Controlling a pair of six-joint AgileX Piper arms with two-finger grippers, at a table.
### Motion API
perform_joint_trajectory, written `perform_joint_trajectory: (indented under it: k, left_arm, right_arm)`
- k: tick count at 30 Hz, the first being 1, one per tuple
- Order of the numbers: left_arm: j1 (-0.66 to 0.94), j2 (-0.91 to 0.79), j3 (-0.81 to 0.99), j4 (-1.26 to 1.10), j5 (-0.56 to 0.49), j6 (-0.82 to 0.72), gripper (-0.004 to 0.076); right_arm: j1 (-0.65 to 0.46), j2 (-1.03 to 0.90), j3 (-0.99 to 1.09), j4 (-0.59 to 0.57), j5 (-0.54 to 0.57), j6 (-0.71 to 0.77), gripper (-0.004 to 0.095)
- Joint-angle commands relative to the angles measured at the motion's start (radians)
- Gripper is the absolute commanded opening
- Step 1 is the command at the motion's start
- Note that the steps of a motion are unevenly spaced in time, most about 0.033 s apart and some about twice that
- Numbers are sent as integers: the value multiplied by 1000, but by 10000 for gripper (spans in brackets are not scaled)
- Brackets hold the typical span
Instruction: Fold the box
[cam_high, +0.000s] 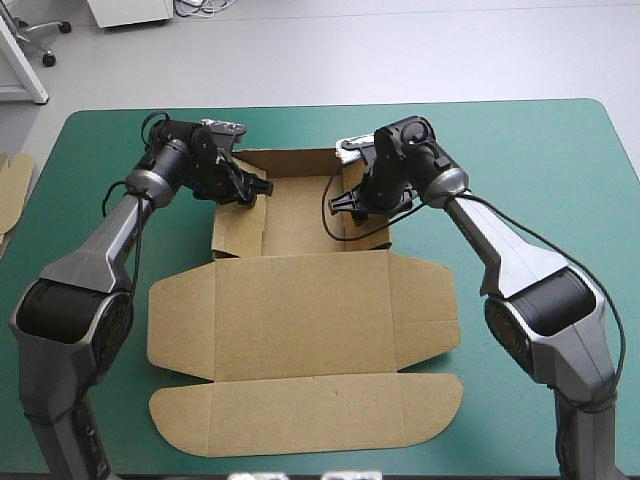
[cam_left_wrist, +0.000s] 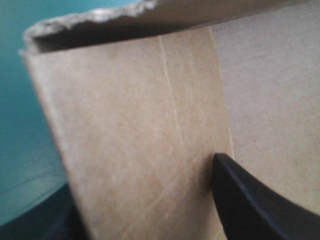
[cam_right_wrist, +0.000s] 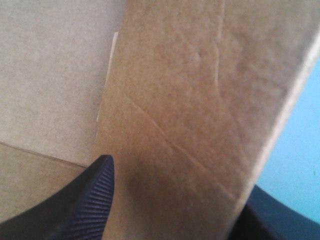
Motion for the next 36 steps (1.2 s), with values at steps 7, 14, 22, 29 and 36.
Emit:
perform_joint_trajectory:
  k: [7, 14, 22, 29, 36]
  left_arm:
    - [-5, -61, -42, -1, -44, 17, 440]
    - [-5, -61, -42, 32, -31, 17, 440]
    - [-5, -61, -49, 36, -29, 17, 440]
    - [-5, -80, -98, 107, -48, 17, 440]
    - [-5, -90, -216, 114, 3, 20, 440]
  right_arm:
    - [0, -61, -77, -8, 1, -7, 540]
    - [0, -61, -78, -19, 1, -7, 541]
    - [0, -61, -81, -37, 1, -7, 541]
    - [0, -88, -111, -62, 1, -4, 541]
    - [0, -126, -198, -60, 1, -2, 541]
